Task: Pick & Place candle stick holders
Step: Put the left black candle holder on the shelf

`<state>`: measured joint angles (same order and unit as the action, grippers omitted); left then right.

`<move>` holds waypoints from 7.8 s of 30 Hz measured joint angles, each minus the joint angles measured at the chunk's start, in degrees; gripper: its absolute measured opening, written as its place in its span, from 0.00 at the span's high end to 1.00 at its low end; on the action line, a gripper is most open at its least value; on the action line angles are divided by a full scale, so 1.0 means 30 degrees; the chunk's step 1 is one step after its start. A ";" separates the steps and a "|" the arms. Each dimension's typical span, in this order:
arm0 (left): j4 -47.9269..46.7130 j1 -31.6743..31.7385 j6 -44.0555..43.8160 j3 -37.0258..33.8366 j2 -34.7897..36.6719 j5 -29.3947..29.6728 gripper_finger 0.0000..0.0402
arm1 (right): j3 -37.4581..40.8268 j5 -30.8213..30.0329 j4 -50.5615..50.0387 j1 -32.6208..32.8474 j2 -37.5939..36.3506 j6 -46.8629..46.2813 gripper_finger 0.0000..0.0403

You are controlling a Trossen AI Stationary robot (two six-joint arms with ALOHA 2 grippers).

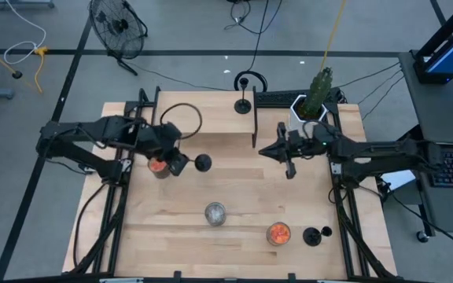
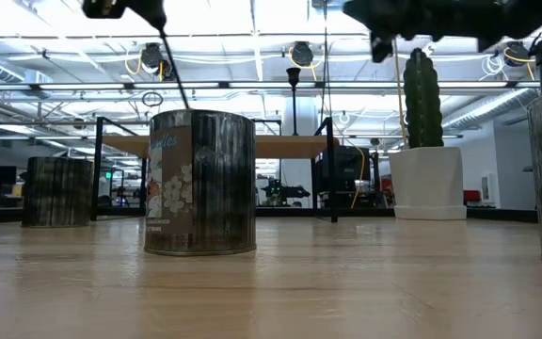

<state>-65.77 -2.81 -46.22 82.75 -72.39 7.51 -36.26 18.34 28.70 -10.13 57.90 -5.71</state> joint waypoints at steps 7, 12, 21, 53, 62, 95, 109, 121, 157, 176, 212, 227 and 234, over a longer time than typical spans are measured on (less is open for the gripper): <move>0.0080 0.1156 0.1469 0.0967 -0.1218 -0.0600 0.98 | -0.2265 -0.0005 0.0033 0.0692 0.3173 0.1183 0.92; 0.1707 0.1634 0.2158 0.1069 -0.1556 -0.1175 0.98 | -0.3850 -0.0020 -0.0083 0.0939 0.5155 0.1288 0.82; 0.3724 0.1992 0.2415 0.1083 -0.1507 -0.1502 0.98 | -0.6353 -0.0124 -0.0166 0.1229 0.7676 0.1547 0.62; 0.6239 0.2559 0.3424 0.1069 -0.2394 -0.2134 0.98 | -1.1895 -0.5163 -0.6039 0.2163 1.0036 0.4135 0.39; 0.7961 0.2559 0.3309 0.1067 -0.3120 -0.2133 0.98 | -1.1895 -0.5171 -0.6094 0.2163 1.0036 0.3990 0.39; 0.8439 0.2719 0.3534 0.1054 -0.3873 -0.2265 0.98 | -1.1873 -0.5697 -0.6787 0.2163 1.0036 0.3626 0.47; 0.8414 0.2719 0.3572 0.1032 -0.3873 -0.1982 0.98 | -1.1858 -0.5643 -0.6677 0.2156 1.0036 0.3145 0.58; 0.8489 0.2898 0.3751 0.1032 -0.3862 -0.2195 0.98 | -1.1822 -0.5142 -0.6973 0.2149 1.0036 0.3138 0.68; 0.8901 0.3033 0.4248 0.1032 -0.3851 -0.2004 0.84 | -1.1822 -0.5199 -0.6924 0.2149 1.0044 0.2737 0.78; 0.9011 0.3062 0.4367 0.1032 -0.3866 -0.2358 0.82 | -1.1844 -0.5104 -0.6930 0.2175 1.0044 0.2635 0.78; 0.9011 0.3054 0.4743 0.1010 -0.3771 -0.2514 0.98 | -1.1931 -0.5090 -0.7942 0.2171 1.0015 0.2127 0.77; 0.7671 0.3054 0.4781 0.1446 -0.3080 -0.2186 0.98 | -1.1822 -0.5115 -0.8427 0.2149 0.9993 0.1663 0.78; 0.7575 0.3054 0.4714 0.1491 -0.3079 -0.2168 0.98 | -1.1785 -0.5107 -0.7654 0.2149 1.0027 0.1712 0.79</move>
<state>-43.05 6.35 -32.08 87.22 -81.62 1.00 -71.61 3.02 5.73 -3.68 87.98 -0.57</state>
